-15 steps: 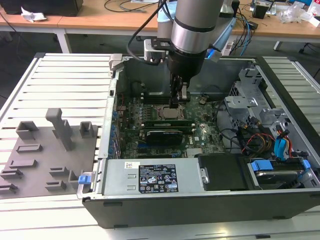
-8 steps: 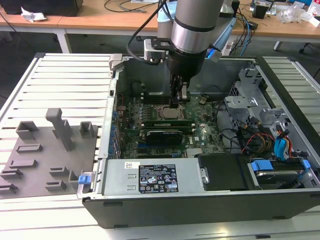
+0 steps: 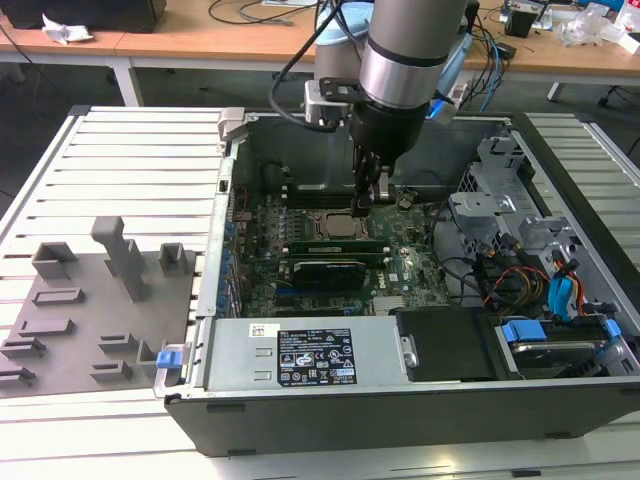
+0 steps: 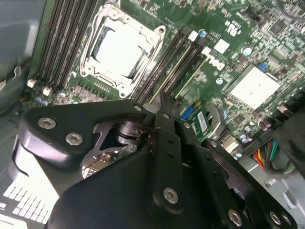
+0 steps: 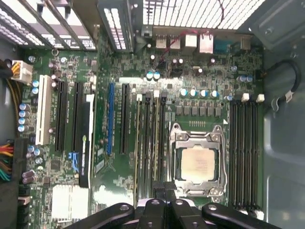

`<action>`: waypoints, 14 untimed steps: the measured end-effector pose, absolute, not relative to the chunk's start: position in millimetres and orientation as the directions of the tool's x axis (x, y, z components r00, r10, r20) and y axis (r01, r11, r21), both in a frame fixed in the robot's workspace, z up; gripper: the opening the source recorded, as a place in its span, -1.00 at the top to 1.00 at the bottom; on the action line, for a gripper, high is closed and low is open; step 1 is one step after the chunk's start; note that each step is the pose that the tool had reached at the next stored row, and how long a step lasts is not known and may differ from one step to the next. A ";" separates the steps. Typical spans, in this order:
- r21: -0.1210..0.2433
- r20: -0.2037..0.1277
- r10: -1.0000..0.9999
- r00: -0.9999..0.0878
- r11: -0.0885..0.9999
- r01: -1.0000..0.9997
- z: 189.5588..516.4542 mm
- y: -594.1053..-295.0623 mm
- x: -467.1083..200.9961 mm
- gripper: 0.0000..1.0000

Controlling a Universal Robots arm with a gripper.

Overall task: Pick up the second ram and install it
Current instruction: 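Press down the second ram until it locks into place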

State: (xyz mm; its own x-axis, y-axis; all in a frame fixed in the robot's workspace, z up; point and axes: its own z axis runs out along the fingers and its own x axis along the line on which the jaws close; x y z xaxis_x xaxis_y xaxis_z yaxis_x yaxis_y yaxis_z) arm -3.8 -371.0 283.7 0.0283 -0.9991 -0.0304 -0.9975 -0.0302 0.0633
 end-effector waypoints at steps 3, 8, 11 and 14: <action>0.064 -0.030 -0.999 0.028 -0.030 -0.997 278.1 -371.0 10.2 0.79; 0.065 -0.030 -0.999 0.028 -0.030 -0.997 273.2 -371.0 20.8 0.79; 0.065 -0.030 -0.999 0.028 -0.030 -0.997 270.6 -371.0 23.4 0.79; 0.065 -0.030 -0.999 0.028 -0.030 -0.997 266.4 -371.5 25.1 0.79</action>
State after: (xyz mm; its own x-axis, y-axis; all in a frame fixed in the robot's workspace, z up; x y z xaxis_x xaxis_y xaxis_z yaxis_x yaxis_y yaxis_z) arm 25.1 -371.5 266.4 0.0281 -0.9991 -0.0302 -0.9974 -0.0300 0.0651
